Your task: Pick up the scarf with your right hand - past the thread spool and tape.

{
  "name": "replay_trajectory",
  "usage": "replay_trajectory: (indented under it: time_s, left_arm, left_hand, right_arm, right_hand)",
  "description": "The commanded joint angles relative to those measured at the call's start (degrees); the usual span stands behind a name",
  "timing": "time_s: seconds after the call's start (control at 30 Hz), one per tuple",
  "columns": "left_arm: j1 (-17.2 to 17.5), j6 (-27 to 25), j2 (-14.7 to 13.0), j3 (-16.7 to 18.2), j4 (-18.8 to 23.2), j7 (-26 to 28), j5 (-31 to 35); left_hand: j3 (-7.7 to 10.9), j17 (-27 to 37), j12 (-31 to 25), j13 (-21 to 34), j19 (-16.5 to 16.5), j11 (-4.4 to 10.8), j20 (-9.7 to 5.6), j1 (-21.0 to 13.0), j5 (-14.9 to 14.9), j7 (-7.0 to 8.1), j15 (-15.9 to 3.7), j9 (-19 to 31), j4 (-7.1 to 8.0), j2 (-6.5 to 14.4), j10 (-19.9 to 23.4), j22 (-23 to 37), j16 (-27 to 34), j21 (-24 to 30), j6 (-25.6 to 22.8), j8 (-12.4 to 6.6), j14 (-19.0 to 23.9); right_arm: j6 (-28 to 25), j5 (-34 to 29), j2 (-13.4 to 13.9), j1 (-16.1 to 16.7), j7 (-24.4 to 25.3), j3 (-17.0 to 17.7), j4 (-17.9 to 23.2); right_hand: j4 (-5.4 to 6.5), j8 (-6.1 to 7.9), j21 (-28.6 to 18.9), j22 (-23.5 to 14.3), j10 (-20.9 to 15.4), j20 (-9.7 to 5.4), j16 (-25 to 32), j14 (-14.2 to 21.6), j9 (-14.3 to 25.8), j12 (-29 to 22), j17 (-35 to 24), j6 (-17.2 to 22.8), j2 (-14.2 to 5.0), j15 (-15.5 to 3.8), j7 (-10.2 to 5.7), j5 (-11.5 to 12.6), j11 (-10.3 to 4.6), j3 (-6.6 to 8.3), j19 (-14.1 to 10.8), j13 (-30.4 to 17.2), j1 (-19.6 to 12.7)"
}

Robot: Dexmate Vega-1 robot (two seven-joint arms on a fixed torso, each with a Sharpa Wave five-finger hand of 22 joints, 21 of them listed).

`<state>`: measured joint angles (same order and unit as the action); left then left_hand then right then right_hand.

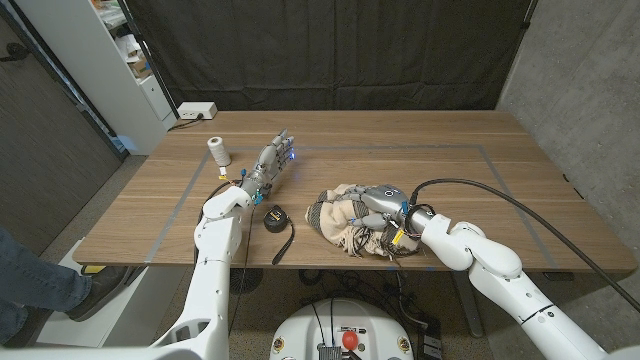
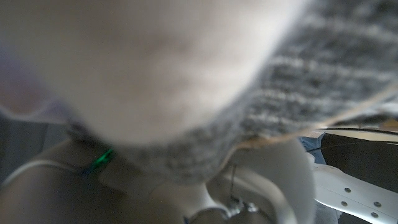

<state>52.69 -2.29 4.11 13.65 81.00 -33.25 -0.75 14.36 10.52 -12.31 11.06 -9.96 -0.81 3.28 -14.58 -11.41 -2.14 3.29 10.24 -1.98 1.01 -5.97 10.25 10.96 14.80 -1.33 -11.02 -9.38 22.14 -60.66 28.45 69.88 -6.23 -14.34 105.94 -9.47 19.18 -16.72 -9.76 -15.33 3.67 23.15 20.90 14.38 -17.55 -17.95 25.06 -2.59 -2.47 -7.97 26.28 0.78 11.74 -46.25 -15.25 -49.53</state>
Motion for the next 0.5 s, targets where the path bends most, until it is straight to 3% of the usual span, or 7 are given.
replay_trajectory:
  time_s: [0.03,0.23,0.5]
  left_arm:
    - [0.8,0.0,-0.1,0.3,1.0,0.1,-0.6]
    - [1.0,-0.2,-0.2,0.2,1.5,0.2,-0.6]
    - [1.0,-0.4,-0.3,-0.2,1.8,0.2,-0.6]
  left_hand:
    - [0.26,0.1,0.1,0.1,-6.8,0.11,0.34,0.0,0.0,-0.27,0.22,0.2,-0.30,0.3,0.1,0.2,0.1,-0.4,-0.2,0.07,0.0]
    - [0.25,0.1,0.1,0.1,-6.8,-0.01,0.33,0.0,0.0,-0.25,0.27,0.2,-0.33,0.3,0.1,0.2,0.1,-0.5,-0.2,0.08,-0.1]
    - [0.23,0.1,0.1,0.1,-6.7,-0.03,0.51,0.1,0.0,-0.26,0.27,0.2,-0.37,0.3,0.1,0.2,0.0,-0.6,-0.2,0.08,-0.1]
  right_arm:
    - [1.5,-0.8,-0.2,-0.5,3.2,-0.4,-0.9]
    - [2.4,-1.0,-0.2,-0.7,5.2,-0.5,-1.5]
    - [3.3,-0.9,-0.3,-0.9,7.1,-0.5,-2.3]
  right_hand:
    - [-0.17,1.11,0.2,-0.3,-1.9,-5.21,1.8,1.2,0.8,-1.1,-1.9,2.2,-1.26,-2.78,-0.05,-1.3,-0.46,0.75,-5.5,-0.9,-3.4]
    - [-0.05,2.53,0.4,-0.5,-6.8,-7.51,5.0,3.7,2.1,-3.8,-5.2,4.8,-2.50,-4.15,-0.42,-4.1,-1.23,0.77,-7.1,-2.7,-7.6]
    - [0.13,4.47,-0.3,-1.0,-9.1,-10.50,9.1,6.4,3.9,-6.5,-10.4,7.9,-4.04,-5.83,-0.38,-7.6,-2.53,0.44,-8.9,-5.4,-12.3]
